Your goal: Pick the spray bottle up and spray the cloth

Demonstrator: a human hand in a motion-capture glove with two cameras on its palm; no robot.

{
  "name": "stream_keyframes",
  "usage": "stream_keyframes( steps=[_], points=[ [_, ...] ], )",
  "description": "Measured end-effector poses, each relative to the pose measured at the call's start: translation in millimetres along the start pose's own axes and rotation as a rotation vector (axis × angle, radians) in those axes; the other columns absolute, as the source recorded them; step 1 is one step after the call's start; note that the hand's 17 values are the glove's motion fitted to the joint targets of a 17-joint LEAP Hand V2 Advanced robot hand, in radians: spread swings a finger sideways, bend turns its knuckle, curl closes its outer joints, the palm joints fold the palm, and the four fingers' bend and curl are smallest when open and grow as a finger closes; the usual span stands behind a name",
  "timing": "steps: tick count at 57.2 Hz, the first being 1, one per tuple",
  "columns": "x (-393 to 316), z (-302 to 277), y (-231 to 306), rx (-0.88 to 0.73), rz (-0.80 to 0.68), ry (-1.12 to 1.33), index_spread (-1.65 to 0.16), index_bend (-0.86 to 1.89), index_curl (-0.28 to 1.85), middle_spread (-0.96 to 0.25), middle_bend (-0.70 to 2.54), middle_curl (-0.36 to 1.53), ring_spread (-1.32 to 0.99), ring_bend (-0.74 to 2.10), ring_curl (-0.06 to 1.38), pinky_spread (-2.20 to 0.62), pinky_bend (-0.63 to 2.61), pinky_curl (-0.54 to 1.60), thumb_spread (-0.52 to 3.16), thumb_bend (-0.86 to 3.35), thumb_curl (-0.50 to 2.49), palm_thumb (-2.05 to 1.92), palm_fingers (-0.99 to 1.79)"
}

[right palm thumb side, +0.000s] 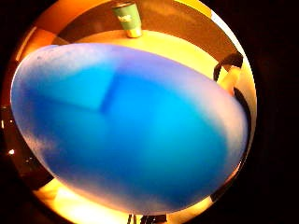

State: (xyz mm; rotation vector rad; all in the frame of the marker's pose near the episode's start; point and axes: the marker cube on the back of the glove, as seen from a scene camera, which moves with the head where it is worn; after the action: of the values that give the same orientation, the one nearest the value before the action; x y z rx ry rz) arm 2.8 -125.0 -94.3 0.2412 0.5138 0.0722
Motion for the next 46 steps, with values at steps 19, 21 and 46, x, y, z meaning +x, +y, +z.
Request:
stream_keyframes(
  steps=[19,21,46],
  points=[
    [-31.5,-62.5,-8.6,0.258,-0.007,-0.579,-0.22,0.18,0.46,-0.14,0.38,0.45,-0.2,0.52,0.41,-0.2,0.43,0.39,0.33,-0.05,0.67,0.89,1.3],
    [-38.1,-67.2,-10.9,0.283,-0.007,-0.637,-0.22,0.18,0.46,-0.14,0.38,0.45,-0.2,0.52,0.41,-0.2,0.43,0.39,0.33,-0.04,0.67,0.89,1.3],
    [-193.3,-88.8,-55.5,0.315,-0.088,-1.45,-0.22,0.17,0.46,-0.13,0.36,0.45,-0.19,0.52,0.41,-0.2,0.44,0.39,0.36,-0.04,0.67,0.9,1.29]
  ],
)
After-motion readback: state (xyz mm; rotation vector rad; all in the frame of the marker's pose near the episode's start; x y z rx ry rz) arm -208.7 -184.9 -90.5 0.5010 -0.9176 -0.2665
